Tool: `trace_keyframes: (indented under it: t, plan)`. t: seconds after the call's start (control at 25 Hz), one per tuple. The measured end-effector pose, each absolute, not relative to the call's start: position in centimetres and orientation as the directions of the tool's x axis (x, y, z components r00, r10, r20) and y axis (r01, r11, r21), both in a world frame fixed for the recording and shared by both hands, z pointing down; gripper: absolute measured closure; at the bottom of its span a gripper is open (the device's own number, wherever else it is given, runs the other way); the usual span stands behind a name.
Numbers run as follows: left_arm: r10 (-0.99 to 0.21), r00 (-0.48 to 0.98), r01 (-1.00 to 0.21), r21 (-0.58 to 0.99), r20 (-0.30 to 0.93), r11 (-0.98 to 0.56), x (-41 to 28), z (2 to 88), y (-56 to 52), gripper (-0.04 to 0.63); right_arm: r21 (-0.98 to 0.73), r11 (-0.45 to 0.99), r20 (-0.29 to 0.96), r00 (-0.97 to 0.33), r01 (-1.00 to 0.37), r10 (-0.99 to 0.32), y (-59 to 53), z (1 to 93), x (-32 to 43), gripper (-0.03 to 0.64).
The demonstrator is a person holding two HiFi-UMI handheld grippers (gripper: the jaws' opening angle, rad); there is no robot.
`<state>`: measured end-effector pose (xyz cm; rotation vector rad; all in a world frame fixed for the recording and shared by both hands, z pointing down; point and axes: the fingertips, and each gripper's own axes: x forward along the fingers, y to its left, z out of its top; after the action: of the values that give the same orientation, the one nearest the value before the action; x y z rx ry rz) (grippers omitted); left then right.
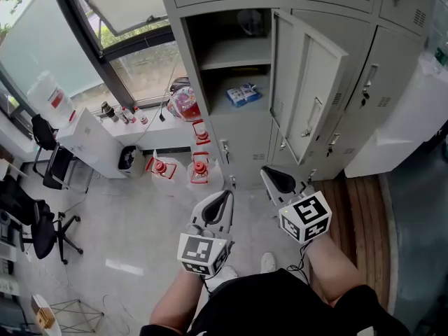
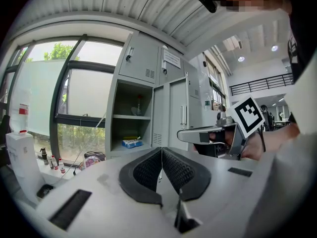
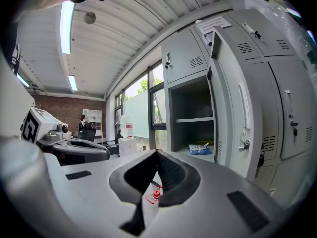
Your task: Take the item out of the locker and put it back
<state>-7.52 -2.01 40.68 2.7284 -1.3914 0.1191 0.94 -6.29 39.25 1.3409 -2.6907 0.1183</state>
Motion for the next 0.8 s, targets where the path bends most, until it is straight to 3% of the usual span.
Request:
trace_keyframes:
  t: [0.8]
  plan:
    - [-0.857, 0.506, -0.861, -0.009, 0.092, -0.509, -2.9, 39.8, -5.7, 0.577, 0.004, 0.68, 0.144, -0.672, -0.733, -0.726, -8.8, 39.0, 4.5, 0.566]
